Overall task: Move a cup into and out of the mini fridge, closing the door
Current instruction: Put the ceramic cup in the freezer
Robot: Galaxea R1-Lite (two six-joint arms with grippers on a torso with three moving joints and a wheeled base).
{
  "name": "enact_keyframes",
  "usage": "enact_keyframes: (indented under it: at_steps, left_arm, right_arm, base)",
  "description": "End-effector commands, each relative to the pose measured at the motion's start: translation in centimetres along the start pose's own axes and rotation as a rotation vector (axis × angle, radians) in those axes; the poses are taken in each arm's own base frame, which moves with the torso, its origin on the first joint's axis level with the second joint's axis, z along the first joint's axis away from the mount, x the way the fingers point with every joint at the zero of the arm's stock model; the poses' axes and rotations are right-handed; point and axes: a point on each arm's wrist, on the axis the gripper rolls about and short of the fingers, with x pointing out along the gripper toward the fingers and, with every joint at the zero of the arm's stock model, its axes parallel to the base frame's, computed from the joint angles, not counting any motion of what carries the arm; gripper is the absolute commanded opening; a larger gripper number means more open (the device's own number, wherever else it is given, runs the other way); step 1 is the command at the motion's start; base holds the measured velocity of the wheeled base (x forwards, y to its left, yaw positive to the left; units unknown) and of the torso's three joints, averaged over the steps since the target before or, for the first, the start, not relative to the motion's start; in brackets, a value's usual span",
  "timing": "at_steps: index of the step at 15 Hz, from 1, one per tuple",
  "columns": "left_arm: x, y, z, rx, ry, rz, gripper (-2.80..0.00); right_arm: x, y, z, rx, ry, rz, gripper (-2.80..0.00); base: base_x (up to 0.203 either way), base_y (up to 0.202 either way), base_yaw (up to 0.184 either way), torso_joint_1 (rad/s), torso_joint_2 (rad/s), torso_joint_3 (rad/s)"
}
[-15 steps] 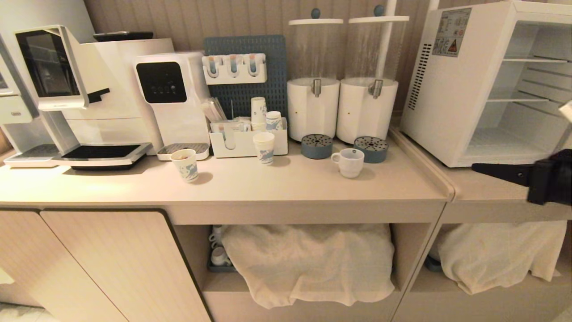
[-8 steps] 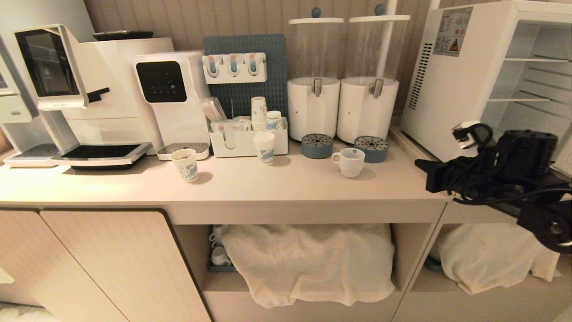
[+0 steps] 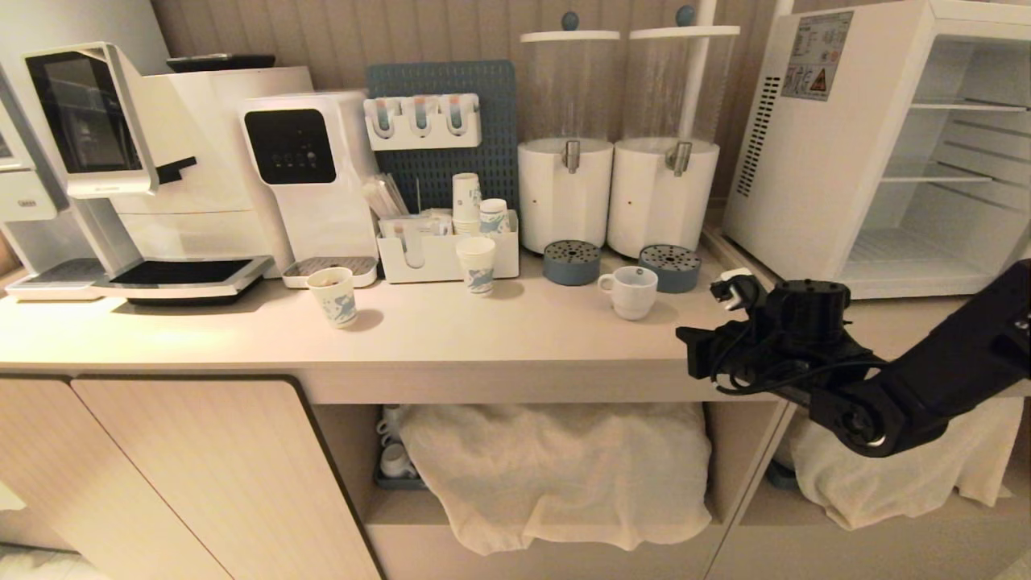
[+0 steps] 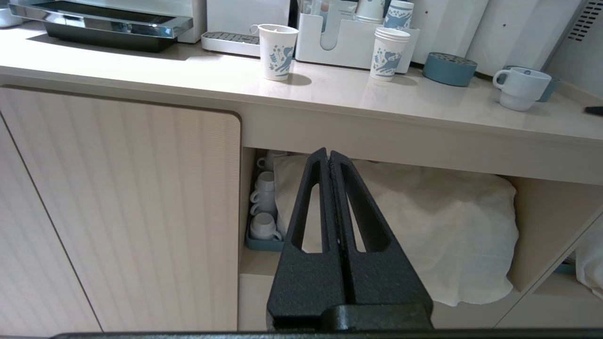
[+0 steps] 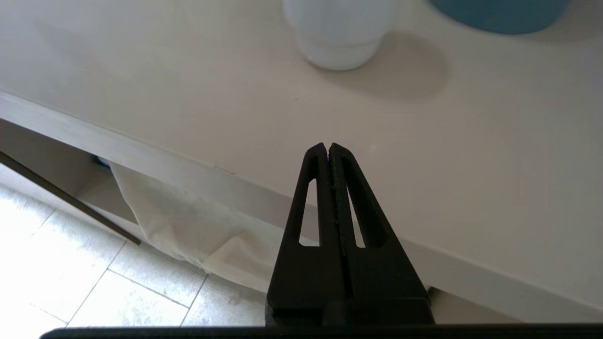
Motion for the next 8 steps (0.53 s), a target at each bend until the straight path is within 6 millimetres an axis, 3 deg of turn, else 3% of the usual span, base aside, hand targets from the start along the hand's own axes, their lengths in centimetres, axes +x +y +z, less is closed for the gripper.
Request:
enact_keyframes:
  at_steps: [1, 3, 4, 8]
  left_arm:
    - [0.2, 0.2, -1.1, -0.002, 0.034, 0.005, -2.8]
    - [0.2, 0.2, -1.1, -0.002, 0.033, 0.004, -2.8]
    - [0.2, 0.2, -1.1, -0.002, 0.033, 0.004, -2.8]
    - [0.2, 0.2, -1.1, -0.004, 0.031, 0.004, -2.8]
  right_arm:
    - [1.6, 0.1, -1.1, 0.001, 0.024, 0.008, -2.8]
    - [2.1, 0.1, -0.8, 0.005, 0.031, 0.013, -2.8]
    - [2.3, 0.2, -0.7, 0.014, 0.038, 0.017, 0.0]
    - [2.9, 0.7, 0.0, 0.045, 0.026, 0.056, 0.0]
  base:
    - [0.0, 0.0, 0.0, 0.0, 0.0, 0.0]
    - [0.0, 0.0, 0.0, 0.0, 0.0, 0.0]
    - [0.0, 0.0, 0.0, 0.0, 0.0, 0.0]
    - [0.0, 0.0, 0.0, 0.0, 0.0, 0.0]
